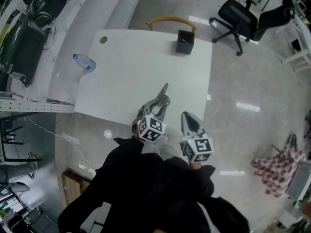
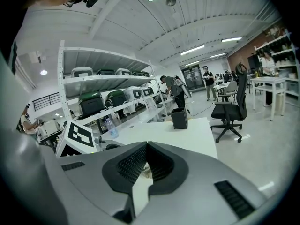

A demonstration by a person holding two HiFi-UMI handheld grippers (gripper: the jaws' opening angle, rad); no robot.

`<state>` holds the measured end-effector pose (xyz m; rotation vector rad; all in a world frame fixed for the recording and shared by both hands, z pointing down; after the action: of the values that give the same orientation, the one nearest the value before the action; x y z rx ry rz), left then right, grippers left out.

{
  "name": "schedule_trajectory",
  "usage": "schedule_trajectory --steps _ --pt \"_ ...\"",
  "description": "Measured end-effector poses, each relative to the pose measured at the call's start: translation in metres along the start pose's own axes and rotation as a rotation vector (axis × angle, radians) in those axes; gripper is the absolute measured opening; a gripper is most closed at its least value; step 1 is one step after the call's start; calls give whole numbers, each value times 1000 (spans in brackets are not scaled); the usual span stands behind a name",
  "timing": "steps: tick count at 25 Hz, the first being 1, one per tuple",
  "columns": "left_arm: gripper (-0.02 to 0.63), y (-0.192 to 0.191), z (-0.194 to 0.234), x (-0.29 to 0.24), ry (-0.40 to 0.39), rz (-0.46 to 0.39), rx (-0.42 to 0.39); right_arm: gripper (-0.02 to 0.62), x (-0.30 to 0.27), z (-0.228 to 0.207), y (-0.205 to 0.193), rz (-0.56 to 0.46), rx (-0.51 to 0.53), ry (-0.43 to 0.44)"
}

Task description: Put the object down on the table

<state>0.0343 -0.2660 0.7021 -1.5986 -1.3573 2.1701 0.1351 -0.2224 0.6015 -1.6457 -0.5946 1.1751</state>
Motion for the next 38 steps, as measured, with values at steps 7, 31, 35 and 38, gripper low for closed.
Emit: schedule_trajectory --steps 7,31,35,38 --pt "120 18 7 25 9 -71 61 2 3 10 13 -26 30 14" --pt "28 77 16 123 -34 -420 316 2 15 32 60 -120 113 30" --pt "3 78 20 138 -28 -464 340 2 16 36 67 -148 109 30" --pt "2 79 24 148 -28 -492 348 2 16 42 79 -170 109 36"
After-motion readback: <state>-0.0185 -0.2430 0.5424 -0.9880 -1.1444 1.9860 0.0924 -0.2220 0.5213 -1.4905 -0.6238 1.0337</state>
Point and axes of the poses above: the fingertips, and each gripper's own axes: x backward along the fingers, z to its left, y out of its top, the point moved 1 cm from there along x, backward along the fingers, and after that the axes turned 15 degrees about x, right-handed, at the moved point
